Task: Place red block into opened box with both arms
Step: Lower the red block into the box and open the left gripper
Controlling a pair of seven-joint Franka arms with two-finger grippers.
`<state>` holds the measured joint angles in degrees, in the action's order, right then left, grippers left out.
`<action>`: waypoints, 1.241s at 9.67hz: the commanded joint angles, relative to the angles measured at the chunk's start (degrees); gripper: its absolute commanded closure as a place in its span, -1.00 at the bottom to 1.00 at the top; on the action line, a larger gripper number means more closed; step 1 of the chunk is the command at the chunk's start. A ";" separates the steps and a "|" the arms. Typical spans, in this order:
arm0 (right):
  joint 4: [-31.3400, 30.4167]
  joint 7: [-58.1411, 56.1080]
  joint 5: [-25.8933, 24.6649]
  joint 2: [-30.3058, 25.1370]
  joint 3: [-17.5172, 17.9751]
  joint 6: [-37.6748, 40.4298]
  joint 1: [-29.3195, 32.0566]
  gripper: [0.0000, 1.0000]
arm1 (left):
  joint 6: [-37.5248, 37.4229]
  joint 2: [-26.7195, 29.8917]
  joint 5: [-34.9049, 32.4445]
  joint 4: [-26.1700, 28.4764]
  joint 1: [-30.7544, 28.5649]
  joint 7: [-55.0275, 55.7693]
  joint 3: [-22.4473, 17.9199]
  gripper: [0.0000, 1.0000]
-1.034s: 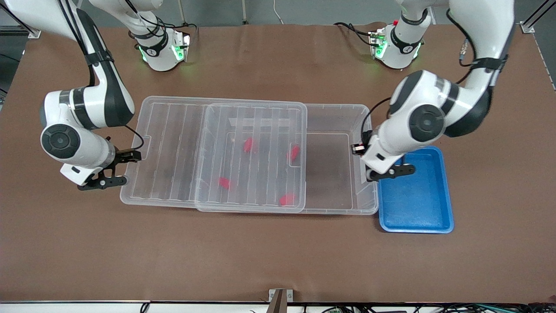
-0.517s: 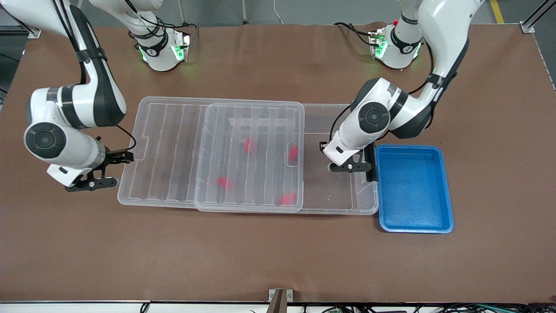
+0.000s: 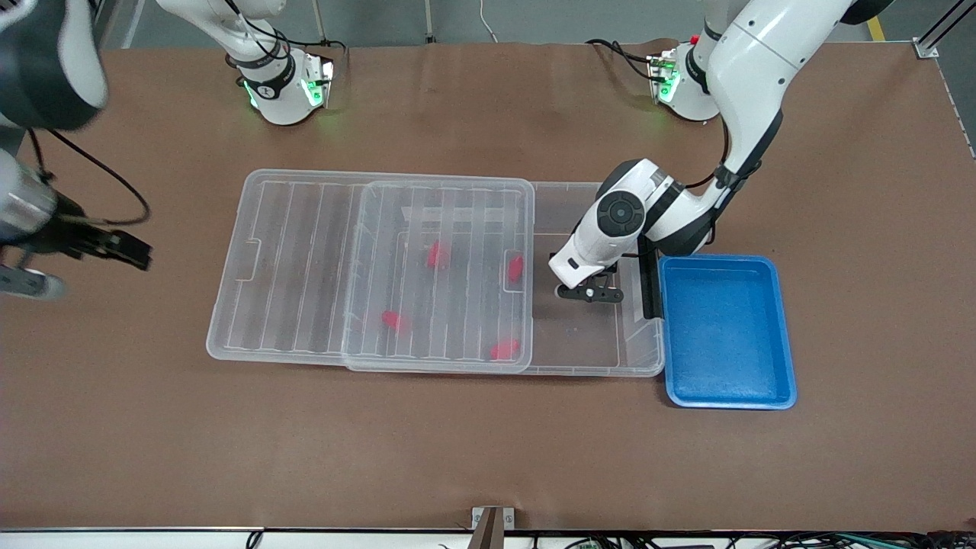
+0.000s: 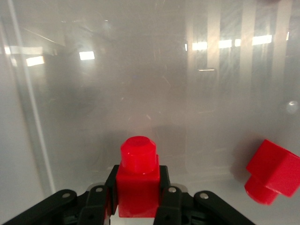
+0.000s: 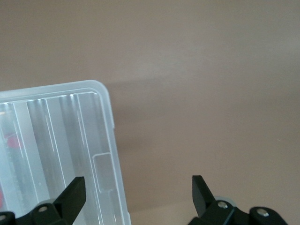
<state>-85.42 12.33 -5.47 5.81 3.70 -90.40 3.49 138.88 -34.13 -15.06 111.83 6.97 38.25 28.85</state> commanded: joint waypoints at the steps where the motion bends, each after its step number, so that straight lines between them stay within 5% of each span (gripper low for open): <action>1: 4.44 0.08 6.32 -2.03 -5.08 5.99 0.03 -1.00 | 2.18 -2.69 -1.64 0.41 0.33 2.27 -0.19 0.76; 2: 6.90 -2.37 6.52 -2.03 -6.06 8.46 0.11 -1.00 | 1.75 -2.61 -1.82 0.14 -0.37 2.18 -0.11 0.33; 3: 7.19 -5.53 6.53 -2.64 -6.07 9.18 0.29 -1.00 | 0.96 -1.91 -1.82 0.05 -0.81 2.35 -0.11 -0.58; 4: 7.02 -8.34 6.35 -2.82 -6.07 9.27 0.46 -1.00 | -1.13 -0.42 -1.56 -0.29 -0.90 2.44 -0.02 -1.00; 12: 6.67 -8.90 5.91 -3.43 -5.72 10.42 0.20 -1.00 | -32.50 12.50 2.66 -21.71 -3.70 0.52 2.88 -1.00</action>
<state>-78.61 4.02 -0.21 2.98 -2.11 -80.33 3.50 109.87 -21.69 -13.02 92.89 4.91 39.39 31.57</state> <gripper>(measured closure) 0.000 0.000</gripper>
